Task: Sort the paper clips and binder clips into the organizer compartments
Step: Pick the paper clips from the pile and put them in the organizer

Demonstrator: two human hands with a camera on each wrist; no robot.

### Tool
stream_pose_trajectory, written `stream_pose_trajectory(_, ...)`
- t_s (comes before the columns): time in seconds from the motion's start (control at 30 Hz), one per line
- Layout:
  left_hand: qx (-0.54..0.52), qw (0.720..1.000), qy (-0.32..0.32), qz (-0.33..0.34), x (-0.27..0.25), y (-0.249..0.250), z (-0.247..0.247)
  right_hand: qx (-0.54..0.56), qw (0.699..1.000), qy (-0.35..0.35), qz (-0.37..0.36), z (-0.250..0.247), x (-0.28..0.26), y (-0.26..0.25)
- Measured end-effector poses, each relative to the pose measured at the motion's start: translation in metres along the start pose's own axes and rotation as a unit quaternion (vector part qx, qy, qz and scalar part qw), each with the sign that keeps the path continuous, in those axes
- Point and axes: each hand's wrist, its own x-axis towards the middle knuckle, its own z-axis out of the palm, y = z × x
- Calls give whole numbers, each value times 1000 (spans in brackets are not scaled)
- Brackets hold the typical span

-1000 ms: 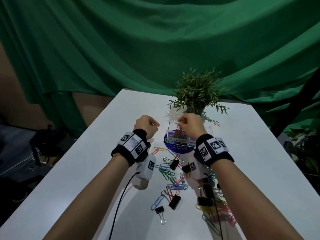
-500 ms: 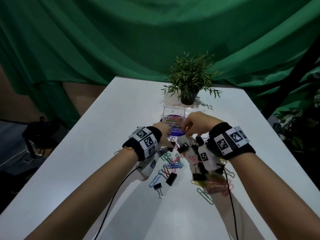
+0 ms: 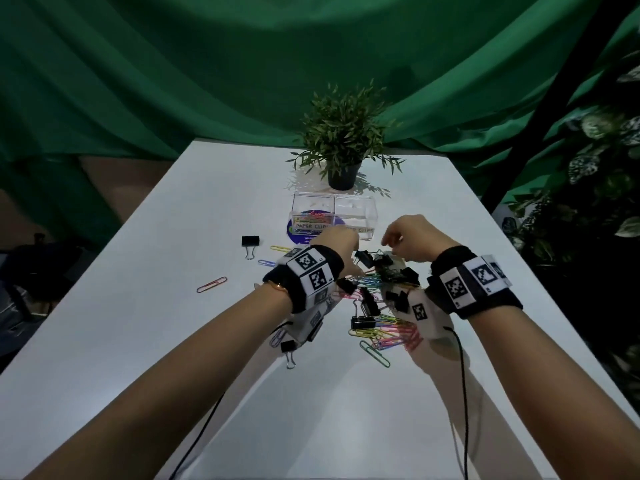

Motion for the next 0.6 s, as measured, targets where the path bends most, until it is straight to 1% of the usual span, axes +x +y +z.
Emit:
stream_pose_trajectory(0.07,-16,1000,-14,-1,3,6,1,-24,998,-36,47,-1,-7,10)
stream_pose_trajectory(0.1,-17,999,-31,-3,4,10,2,-28,996,-61,57,0,-11,13)
stream_pose_trajectory(0.17,-4,998,-68,-6,7,16,7,6,995,-88,56,6,-15,17)
stream_pose_trajectory(0.23,11,997,-80,-5,10,21,10,48,995,-80,43,11,-18,15)
stream_pose_trajectory(0.3,11,997,-78,-1,12,22,10,69,994,-76,44,14,-19,13)
stream_pose_trajectory(0.47,-2,996,-85,10,16,18,12,48,994,-92,41,16,-22,14)
stream_pose_trajectory(0.6,6,993,-112,22,15,8,11,147,985,-79,40,4,-21,30)
